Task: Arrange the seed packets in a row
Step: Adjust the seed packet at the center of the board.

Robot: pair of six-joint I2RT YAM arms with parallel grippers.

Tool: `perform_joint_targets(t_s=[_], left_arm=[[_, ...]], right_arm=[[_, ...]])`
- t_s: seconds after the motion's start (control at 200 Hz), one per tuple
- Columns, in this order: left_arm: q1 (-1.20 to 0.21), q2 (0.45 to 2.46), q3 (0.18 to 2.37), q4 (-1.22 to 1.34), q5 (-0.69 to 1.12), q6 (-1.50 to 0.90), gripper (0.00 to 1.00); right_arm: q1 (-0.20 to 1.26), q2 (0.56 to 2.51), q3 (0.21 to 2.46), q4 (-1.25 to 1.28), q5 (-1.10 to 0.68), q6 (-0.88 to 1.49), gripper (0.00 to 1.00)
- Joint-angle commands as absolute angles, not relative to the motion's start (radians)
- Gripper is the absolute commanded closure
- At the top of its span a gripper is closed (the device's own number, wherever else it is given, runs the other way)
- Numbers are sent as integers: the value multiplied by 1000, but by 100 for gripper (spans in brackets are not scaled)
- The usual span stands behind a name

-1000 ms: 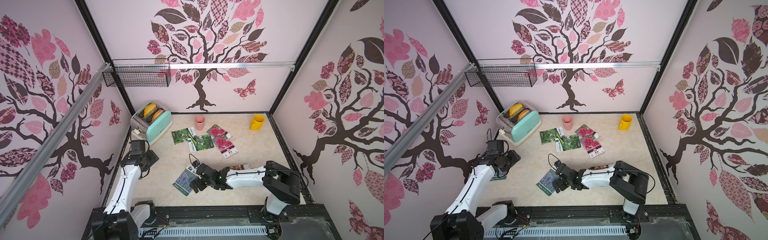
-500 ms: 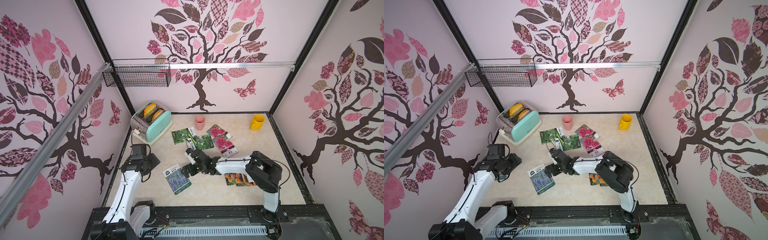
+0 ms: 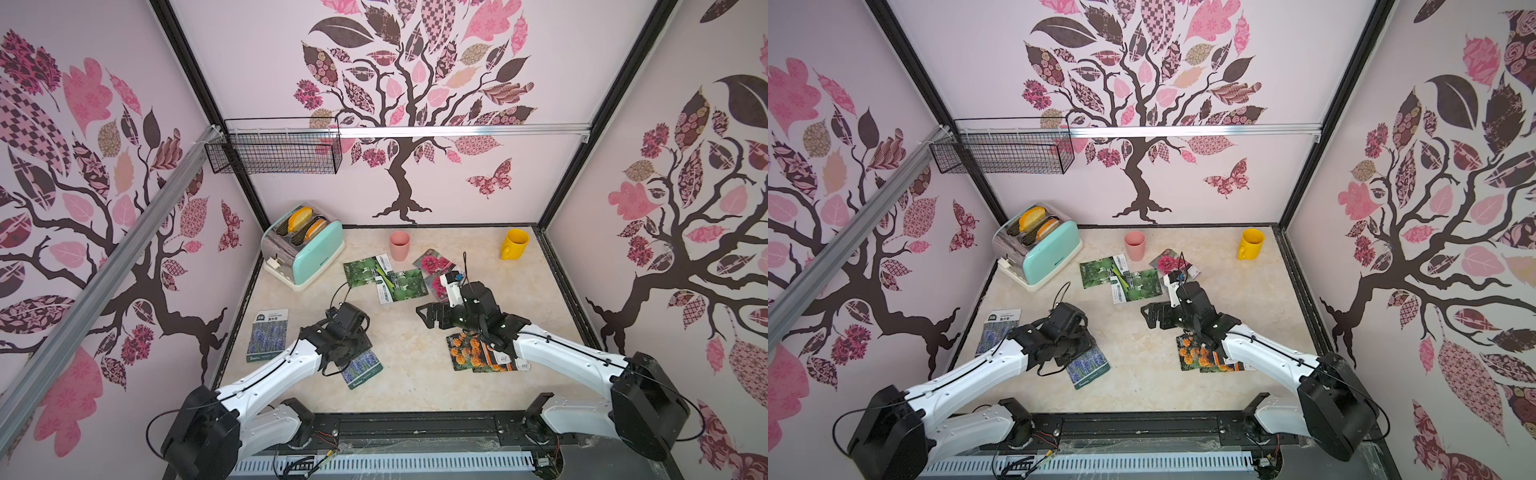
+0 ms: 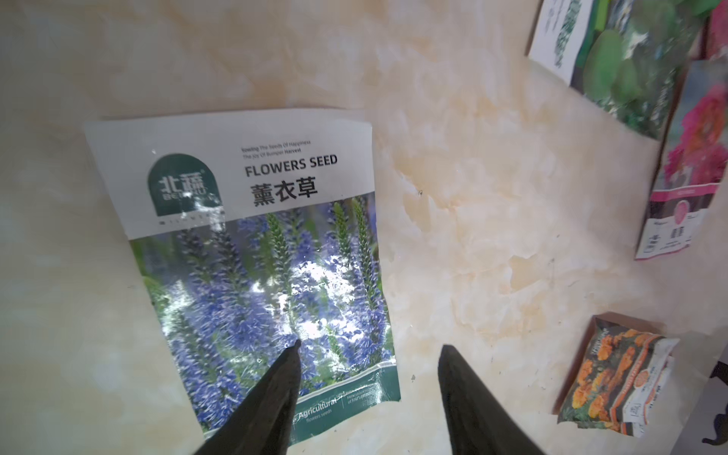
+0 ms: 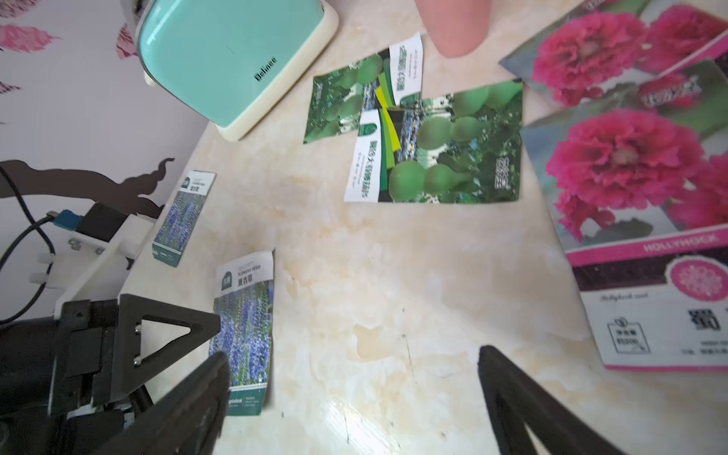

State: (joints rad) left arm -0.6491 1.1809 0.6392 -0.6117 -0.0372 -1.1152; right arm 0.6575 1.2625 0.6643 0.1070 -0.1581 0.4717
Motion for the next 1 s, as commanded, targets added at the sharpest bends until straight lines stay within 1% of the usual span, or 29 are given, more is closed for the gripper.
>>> perform_joint_targets(t_s=[0.0, 0.205, 0.365, 0.595, 0.715, 0.82, 0.91, 0.995], left_arm=[[-666, 1227, 628, -554, -18, -1110, 42], [-650, 1240, 600, -602, -10, -998, 43], [-537, 1279, 581, -586, 58, -922, 46], [-429, 1380, 607, -529, 81, -830, 48], [-419, 1502, 683, -529, 114, -739, 48], [-418, 1620, 784, -580, 98, -669, 48], [-417, 1655, 839, -597, 71, -645, 48], [-417, 1641, 892, -632, 50, -627, 48]], right_arm=[[645, 1240, 645, 90, -167, 476, 0], [642, 1243, 613, 131, -193, 490, 1], [642, 1278, 600, 159, -222, 495, 0], [641, 1302, 578, 181, -232, 488, 1], [641, 1307, 577, 187, -238, 485, 1], [641, 1314, 577, 194, -242, 483, 1], [641, 1328, 578, 201, -251, 481, 1], [642, 1345, 581, 208, -282, 485, 1]])
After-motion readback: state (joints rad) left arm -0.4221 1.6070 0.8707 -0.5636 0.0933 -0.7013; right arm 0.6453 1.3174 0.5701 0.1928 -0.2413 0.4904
